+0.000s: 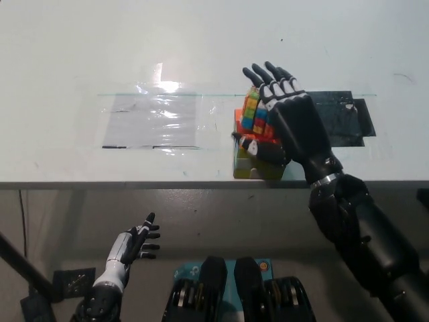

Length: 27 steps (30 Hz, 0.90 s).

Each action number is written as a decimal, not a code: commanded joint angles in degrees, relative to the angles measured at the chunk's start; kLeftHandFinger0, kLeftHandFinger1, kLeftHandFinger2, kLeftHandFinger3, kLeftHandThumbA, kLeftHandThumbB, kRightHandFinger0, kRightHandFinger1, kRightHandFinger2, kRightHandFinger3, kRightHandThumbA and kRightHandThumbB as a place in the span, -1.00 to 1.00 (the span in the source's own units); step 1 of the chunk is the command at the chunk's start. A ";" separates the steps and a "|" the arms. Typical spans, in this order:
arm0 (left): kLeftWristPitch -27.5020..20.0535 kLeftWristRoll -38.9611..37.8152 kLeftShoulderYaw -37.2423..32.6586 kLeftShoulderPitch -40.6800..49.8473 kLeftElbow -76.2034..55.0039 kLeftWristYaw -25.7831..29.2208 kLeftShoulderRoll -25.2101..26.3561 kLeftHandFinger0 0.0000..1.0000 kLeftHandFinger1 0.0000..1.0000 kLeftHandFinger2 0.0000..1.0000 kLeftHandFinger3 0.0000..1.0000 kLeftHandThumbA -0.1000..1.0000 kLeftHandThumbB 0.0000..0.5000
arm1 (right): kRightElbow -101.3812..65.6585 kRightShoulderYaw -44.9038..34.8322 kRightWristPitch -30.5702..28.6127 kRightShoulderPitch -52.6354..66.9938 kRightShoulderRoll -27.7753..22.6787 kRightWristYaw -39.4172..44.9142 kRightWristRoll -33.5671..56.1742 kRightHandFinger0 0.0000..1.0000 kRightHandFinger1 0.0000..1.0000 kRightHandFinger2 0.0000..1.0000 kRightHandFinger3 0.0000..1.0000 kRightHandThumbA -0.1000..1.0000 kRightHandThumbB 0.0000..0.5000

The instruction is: The robot uses its right hand to pick up the small cube kept on the middle on the desk and place it on the bigger cube kept next to it

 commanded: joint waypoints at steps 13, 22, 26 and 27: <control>-0.73 0.11 0.02 -2.18 -1.28 -0.40 0.30 0.16 0.18 0.34 0.31 0.71 -0.54 | -1.97 0.96 4.85 -0.97 -1.14 0.75 -2.91 1.00 1.00 1.00 1.00 0.63 -0.68; -0.30 0.47 -0.24 -1.65 -1.30 -0.27 0.27 0.20 0.24 0.39 0.33 0.73 -0.57 | -3.54 1.16 3.07 -0.34 -0.73 -0.20 -2.56 1.00 1.00 1.00 1.00 0.53 -0.64; 0.59 0.71 -0.26 -0.84 -2.03 0.21 0.18 0.31 0.31 0.50 0.46 0.72 -0.60 | -7.86 1.35 4.15 -1.43 -1.51 2.68 -3.43 1.00 1.00 1.00 1.00 0.83 -0.18; 1.19 0.82 -0.34 -0.28 -3.13 0.15 0.21 0.33 0.33 0.52 0.48 0.72 -0.67 | -8.50 1.23 4.10 -1.67 -1.60 3.04 -3.21 1.00 1.00 1.00 1.00 0.86 -0.09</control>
